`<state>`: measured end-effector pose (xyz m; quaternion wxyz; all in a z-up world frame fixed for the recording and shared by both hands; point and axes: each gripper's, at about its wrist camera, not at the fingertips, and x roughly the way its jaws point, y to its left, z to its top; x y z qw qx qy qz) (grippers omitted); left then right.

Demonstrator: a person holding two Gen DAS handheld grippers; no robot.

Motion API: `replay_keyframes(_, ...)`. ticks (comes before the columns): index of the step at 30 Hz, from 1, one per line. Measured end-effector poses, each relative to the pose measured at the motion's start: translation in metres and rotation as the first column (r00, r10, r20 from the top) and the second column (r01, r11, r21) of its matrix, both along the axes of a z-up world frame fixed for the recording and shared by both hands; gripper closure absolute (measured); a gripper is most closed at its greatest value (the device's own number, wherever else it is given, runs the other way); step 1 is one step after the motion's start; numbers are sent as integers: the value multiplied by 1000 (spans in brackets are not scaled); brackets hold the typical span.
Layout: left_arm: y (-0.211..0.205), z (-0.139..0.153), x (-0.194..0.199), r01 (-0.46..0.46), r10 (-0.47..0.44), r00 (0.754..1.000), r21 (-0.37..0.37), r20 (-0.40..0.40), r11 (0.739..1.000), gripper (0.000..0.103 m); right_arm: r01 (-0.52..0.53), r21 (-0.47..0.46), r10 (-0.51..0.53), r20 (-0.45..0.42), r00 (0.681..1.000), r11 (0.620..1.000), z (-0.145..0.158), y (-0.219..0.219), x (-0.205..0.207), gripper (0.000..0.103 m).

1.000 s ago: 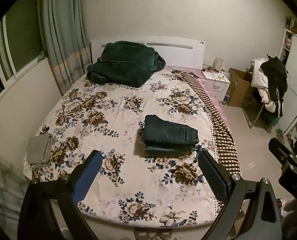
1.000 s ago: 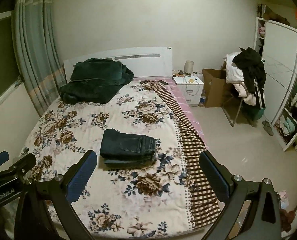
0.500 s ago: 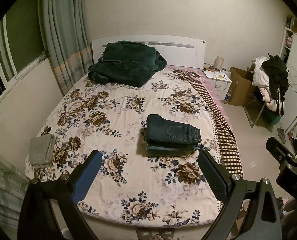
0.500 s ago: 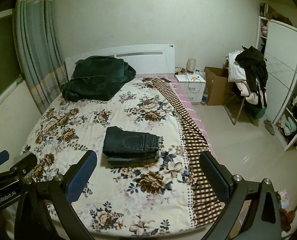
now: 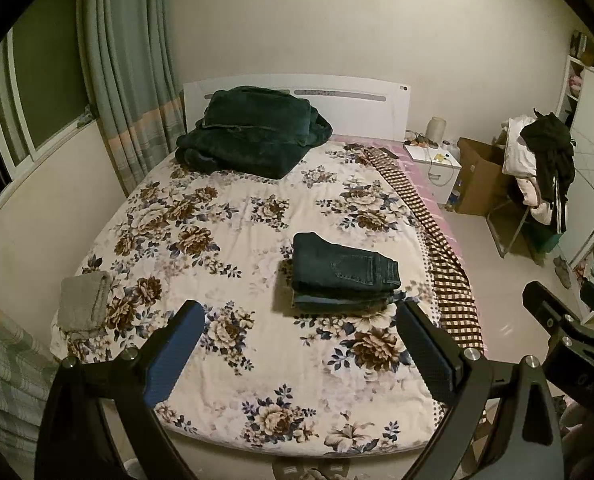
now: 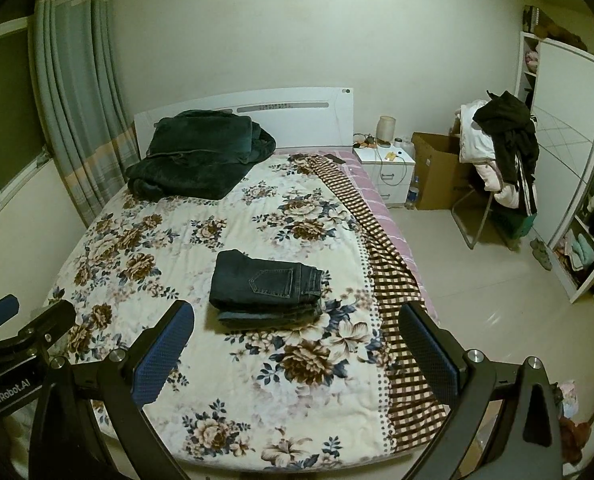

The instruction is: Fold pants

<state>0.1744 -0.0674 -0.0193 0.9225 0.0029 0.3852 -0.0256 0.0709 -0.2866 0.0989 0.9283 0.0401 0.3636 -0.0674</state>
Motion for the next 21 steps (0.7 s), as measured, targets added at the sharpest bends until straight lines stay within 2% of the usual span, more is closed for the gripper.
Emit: replay_keyframes(21,-11,16,-4,-5,4,1000,10,23,1000,5,2,6,-2,-3,1000,1000,-5,5,-6,0)
